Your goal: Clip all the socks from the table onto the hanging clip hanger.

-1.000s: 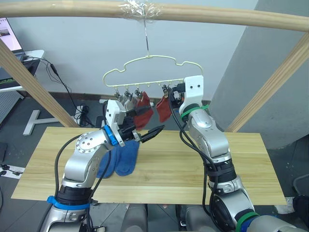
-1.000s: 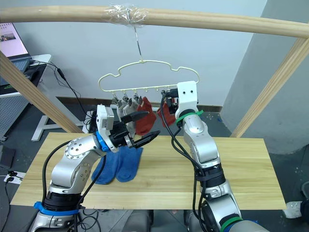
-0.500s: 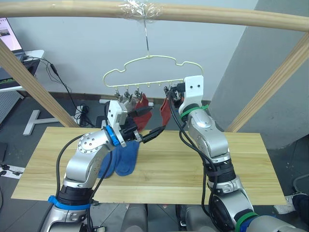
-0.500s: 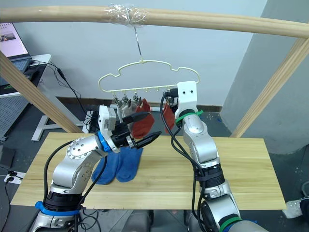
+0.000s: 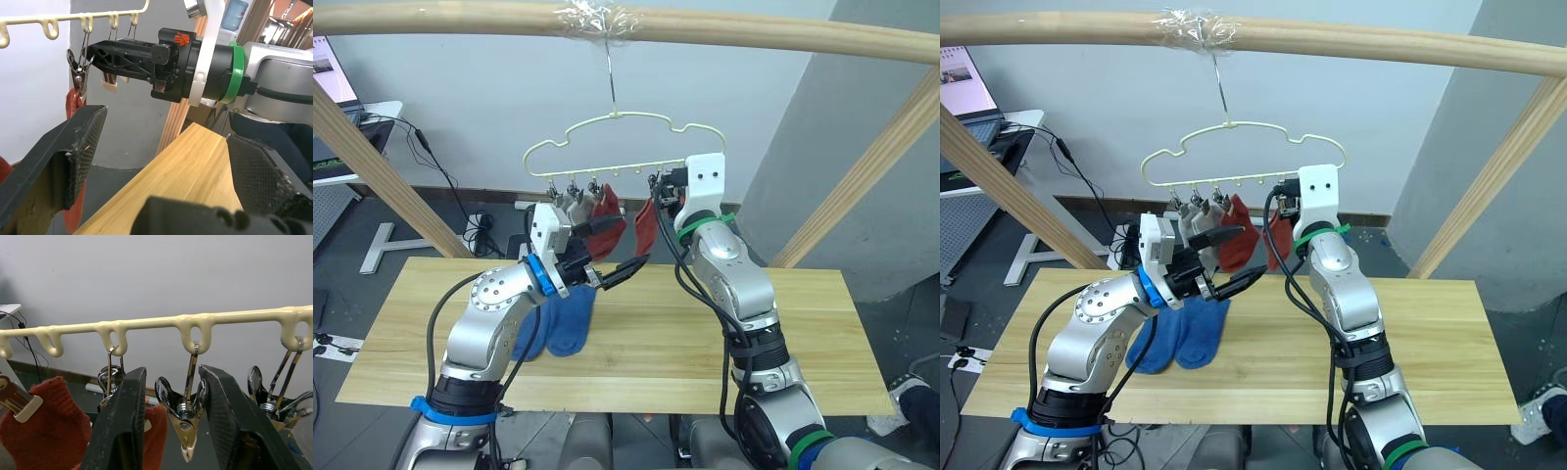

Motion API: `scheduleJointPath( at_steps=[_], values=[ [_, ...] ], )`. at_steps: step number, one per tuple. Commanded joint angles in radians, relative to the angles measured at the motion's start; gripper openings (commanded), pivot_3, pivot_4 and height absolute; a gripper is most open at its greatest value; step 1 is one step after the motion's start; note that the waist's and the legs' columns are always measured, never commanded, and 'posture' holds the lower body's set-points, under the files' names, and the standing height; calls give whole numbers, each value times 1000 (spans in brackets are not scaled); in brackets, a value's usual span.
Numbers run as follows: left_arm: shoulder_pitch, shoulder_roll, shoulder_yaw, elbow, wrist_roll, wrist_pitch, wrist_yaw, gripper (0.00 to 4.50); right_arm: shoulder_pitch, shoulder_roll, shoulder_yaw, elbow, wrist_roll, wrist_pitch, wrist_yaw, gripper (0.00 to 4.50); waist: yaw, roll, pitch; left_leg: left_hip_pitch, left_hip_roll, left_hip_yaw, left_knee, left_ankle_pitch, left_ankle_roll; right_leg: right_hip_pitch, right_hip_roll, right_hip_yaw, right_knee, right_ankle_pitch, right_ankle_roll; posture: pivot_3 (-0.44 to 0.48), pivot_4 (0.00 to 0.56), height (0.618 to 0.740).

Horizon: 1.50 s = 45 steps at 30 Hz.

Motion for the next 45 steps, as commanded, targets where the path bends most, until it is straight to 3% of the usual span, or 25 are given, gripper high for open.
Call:
scheduleJointPath(
  at_steps=[1,27,35,37,40,45],
  values=[
    [3,-6,-3,-22,-3,-23,-6,4500,-20,11,-3,-16,2,-11,3,1759,0,0,0,0,0,0,0,0,0,0,0,0,0,0,0,236,180,740],
    [-9,-15,-8,-117,-19,56,61,4500,-56,22,-25,31,13,-39,34,1759,3,0,0,0,0,0,0,0,0,0,0,0,0,0,0,252,187,740],
    [-6,-13,-2,-107,-20,53,48,4500,-49,12,-37,32,6,-44,27,24,3,0,0,0,0,0,0,0,0,0,0,0,0,0,0,248,188,740],
    [6,-16,-1,-91,-13,58,58,4500,-36,-8,-39,6,10,-35,48,24,3,0,0,0,0,0,0,0,0,0,0,0,0,0,0,237,192,740],
    [22,-31,22,-32,39,105,172,4500,-15,-47,-42,-45,28,-2,92,24,3,0,0,0,0,0,0,0,0,0,0,0,0,0,0,220,196,740],
    [82,52,-41,150,221,55,209,4500,-1,-90,-40,-120,104,150,183,24,-4,1,0,1,0,0,0,0,0,0,0,0,0,0,0,191,208,740]
  ],
)
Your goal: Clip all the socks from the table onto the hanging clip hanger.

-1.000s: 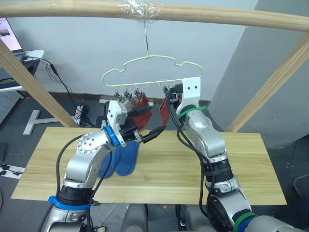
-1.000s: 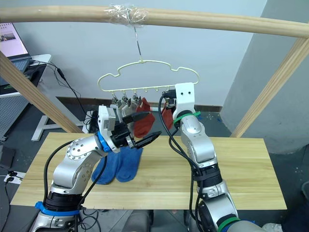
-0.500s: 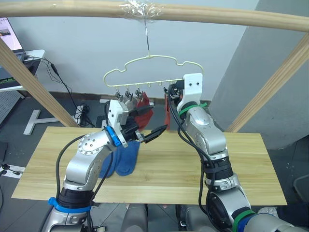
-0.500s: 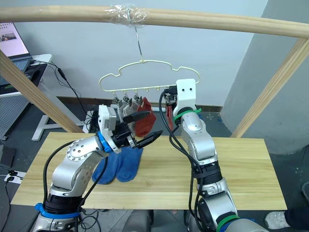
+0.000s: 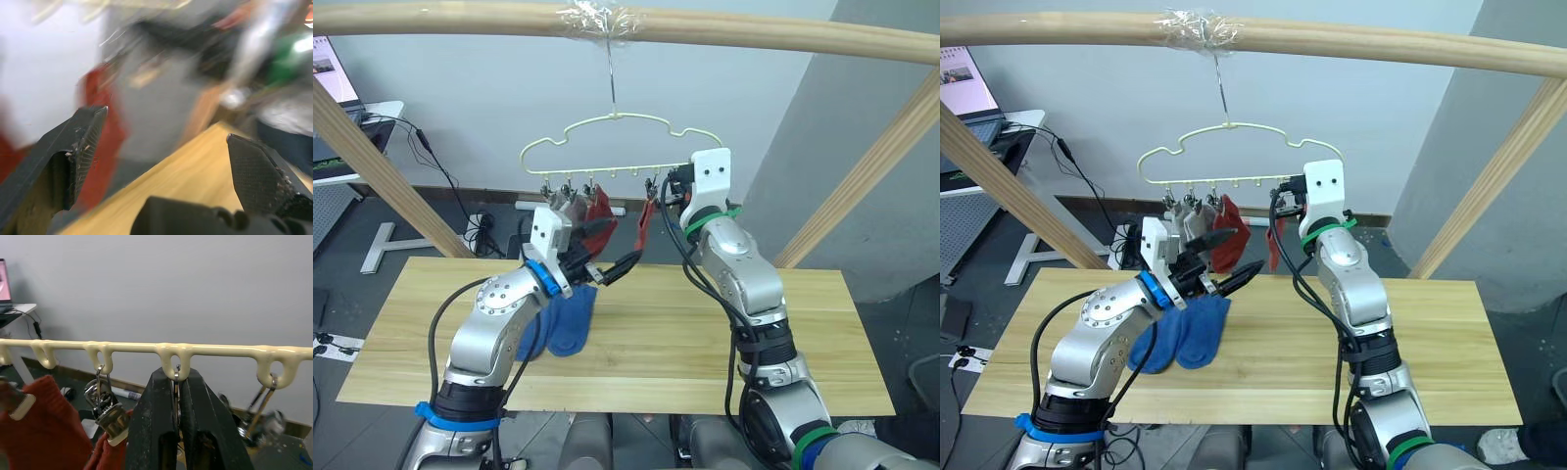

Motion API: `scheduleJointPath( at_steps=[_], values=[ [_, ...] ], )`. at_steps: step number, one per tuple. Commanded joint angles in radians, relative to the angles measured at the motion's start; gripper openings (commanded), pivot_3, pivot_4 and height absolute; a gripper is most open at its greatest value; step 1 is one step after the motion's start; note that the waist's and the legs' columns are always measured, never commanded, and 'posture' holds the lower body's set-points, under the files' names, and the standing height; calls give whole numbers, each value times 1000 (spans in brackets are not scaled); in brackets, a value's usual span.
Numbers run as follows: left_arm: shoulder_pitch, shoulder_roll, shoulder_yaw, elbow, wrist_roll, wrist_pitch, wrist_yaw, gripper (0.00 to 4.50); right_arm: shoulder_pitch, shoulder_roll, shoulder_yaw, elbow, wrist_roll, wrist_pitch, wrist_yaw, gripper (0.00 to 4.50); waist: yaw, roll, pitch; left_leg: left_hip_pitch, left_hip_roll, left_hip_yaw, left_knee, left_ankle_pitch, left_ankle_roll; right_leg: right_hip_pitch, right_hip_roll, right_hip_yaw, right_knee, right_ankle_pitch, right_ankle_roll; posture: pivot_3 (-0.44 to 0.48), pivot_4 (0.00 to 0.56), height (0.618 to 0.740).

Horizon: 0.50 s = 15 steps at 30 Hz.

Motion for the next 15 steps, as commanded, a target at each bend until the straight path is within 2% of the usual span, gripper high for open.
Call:
scheduleJointPath(
  at_steps=[1,6,9,15],
  values=[
    [18,49,-54,109,143,-79,24,4500,19,-18,-5,-83,50,84,47,24,-1,0,0,0,0,0,0,0,0,0,0,0,0,0,0,191,208,740],
    [-1,95,-101,285,265,-144,33,4500,55,-40,-9,-147,87,159,74,24,2,1,1,-1,0,0,0,0,0,0,0,0,-1,0,0,184,217,740],
    [-14,107,-120,334,339,-125,72,4500,67,-52,-12,-167,91,185,74,24,3,1,1,-1,0,0,0,0,0,0,-1,-1,-2,-1,1,182,222,740],
    [-39,56,-129,430,308,-69,7,4500,64,-60,-17,-173,94,201,56,24,3,1,0,-1,0,0,0,0,0,0,-1,-1,-1,-1,1,185,219,740]
  ],
)
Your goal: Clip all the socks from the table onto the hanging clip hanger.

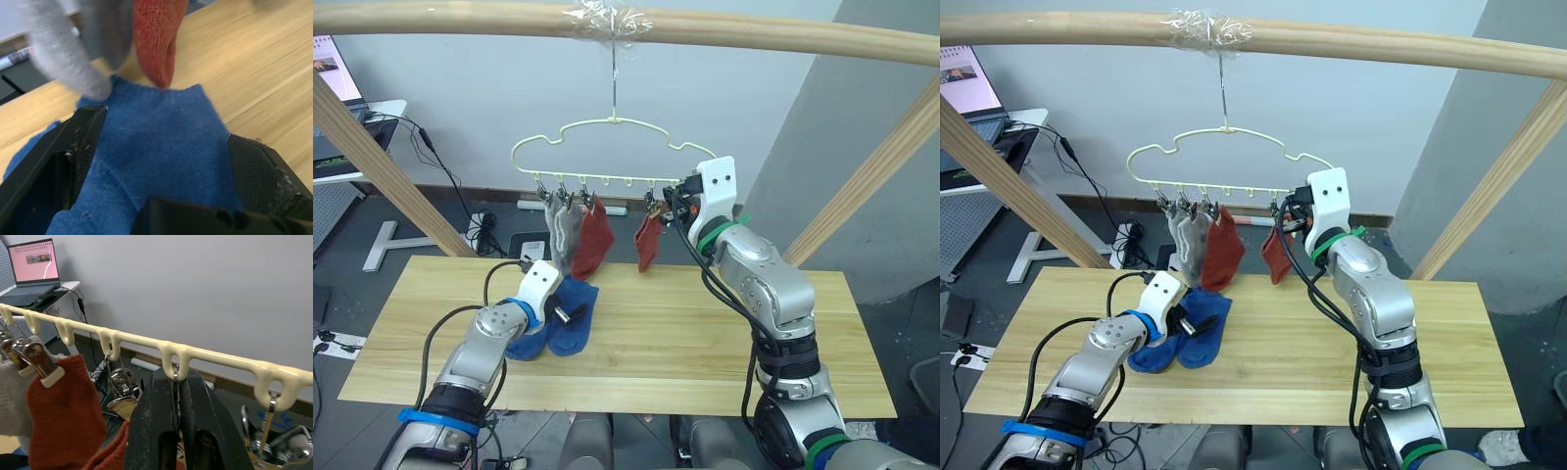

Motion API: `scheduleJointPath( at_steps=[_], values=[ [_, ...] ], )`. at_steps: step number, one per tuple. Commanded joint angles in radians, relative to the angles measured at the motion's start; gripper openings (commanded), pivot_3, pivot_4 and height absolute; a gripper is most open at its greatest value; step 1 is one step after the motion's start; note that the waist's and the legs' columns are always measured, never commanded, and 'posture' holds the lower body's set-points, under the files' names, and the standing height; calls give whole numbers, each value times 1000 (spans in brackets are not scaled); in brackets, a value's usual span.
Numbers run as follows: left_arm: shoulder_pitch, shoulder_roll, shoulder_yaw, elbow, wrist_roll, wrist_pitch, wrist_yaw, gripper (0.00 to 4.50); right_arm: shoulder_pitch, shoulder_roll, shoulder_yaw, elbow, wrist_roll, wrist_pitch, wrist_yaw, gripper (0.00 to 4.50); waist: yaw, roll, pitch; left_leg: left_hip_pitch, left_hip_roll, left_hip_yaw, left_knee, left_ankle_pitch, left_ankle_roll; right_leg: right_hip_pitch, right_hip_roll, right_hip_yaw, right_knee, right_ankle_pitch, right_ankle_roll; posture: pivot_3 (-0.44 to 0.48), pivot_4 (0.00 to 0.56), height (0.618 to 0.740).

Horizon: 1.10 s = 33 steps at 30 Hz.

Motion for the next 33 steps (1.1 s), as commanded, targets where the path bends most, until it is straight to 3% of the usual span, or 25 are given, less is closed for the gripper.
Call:
scheduleJointPath(
  at_steps=[1,4,6,10,20,25,28,33],
  values=[
    [-15,-19,-18,53,-21,8,-72,4500,6,-7,-15,-19,3,22,-15,24,0,0,0,0,0,0,0,0,0,0,0,0,0,0,0,185,219,740],
    [-28,-28,-26,102,-34,35,-131,4500,5,-9,-15,-17,1,25,-17,24,0,0,0,0,0,0,0,0,0,0,0,0,0,0,-1,184,218,740],
    [-37,-30,-22,143,-38,63,-152,4111,5,-8,-18,-20,5,32,-20,0,0,0,0,0,0,-1,0,0,0,1,0,-1,0,0,0,184,218,740],
    [-43,-11,-52,202,5,49,-177,2993,5,-23,-20,-26,3,40,-18,0,-1,0,-1,1,0,0,0,0,0,1,0,-1,0,-2,3,174,208,740],
    [28,-52,-47,95,-40,-127,-253,145,1,-88,-46,-35,18,59,16,0,1,4,-6,1,-1,0,0,0,0,2,-1,0,0,-2,3,175,186,740],
    [42,-89,-14,9,-114,-290,-310,9,-19,-76,-152,-51,107,173,11,0,4,3,-6,0,-1,0,1,0,0,1,-1,-1,0,-2,3,169,173,740],
    [41,-97,-3,-79,-164,-464,-365,9,-66,-5,-352,-72,251,441,-19,0,9,3,-6,0,-1,-1,0,0,0,1,-1,-1,0,1,-2,164,171,740],
    [21,-134,1,-170,-242,-582,-402,9,-191,110,-631,-86,316,770,-73,0,21,3,-7,0,-1,-1,0,0,0,2,-1,-1,-1,1,-2,160,166,740]
  ],
)
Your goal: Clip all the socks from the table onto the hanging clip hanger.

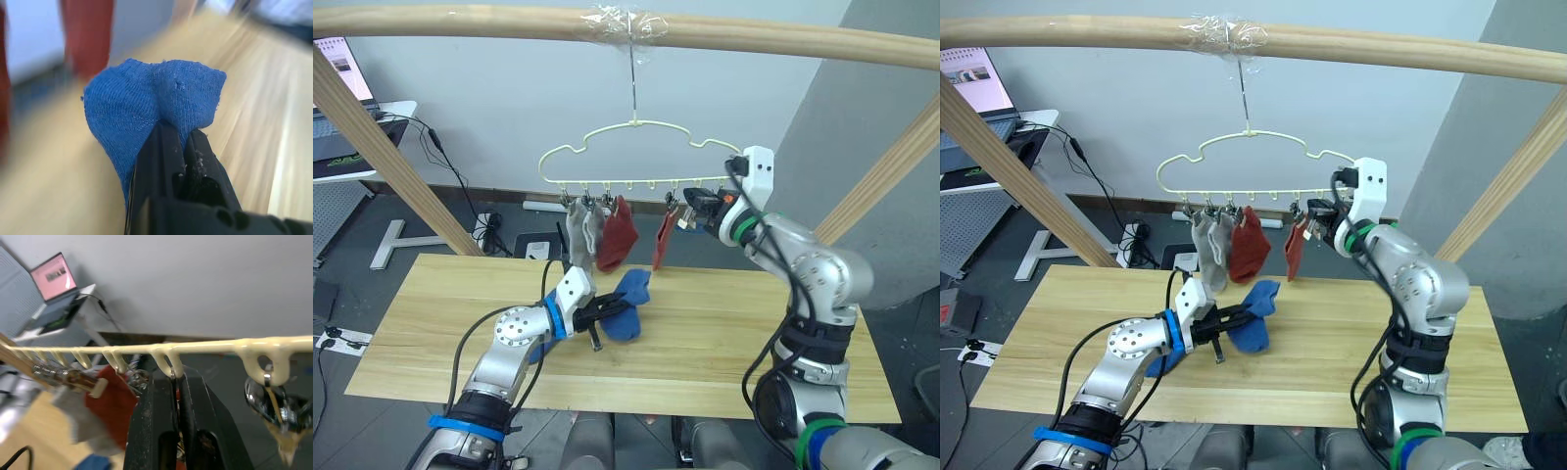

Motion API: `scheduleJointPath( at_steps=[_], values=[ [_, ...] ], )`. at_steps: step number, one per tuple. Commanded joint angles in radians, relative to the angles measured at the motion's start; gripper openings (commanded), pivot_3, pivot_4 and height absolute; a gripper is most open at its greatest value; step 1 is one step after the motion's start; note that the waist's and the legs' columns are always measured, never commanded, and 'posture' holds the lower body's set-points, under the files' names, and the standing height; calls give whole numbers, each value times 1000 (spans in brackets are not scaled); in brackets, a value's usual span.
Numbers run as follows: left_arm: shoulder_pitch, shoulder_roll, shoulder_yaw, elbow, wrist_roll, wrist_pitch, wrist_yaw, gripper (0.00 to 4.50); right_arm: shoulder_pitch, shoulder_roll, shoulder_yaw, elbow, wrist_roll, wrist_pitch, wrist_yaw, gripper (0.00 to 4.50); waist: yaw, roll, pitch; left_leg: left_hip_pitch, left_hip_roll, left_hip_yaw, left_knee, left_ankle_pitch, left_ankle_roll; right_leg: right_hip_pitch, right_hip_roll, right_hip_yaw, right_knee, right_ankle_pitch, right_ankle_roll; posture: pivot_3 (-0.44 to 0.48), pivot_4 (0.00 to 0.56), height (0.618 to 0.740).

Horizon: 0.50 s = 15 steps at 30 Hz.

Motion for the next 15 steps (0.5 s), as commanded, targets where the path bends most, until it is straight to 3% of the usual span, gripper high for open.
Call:
scheduleJointPath(
  at_steps=[1,4,15],
  values=[
    [-19,-25,-6,-69,-47,-70,-21,9,-51,58,-185,-7,12,196,-63,0,2,0,0,0,0,0,0,0,0,0,0,0,0,0,0,160,166,740],
    [-60,-58,-24,-75,-14,-119,11,9,-109,120,-301,18,38,213,-131,0,9,0,0,-1,-1,0,0,0,0,0,0,-1,-1,0,0,159,168,740],
    [-98,-106,-40,-151,-25,-42,70,9,-123,140,-335,31,214,213,-304,0,6,0,-1,-1,-1,0,0,0,0,0,0,-1,-2,0,0,150,173,740]
  ],
)
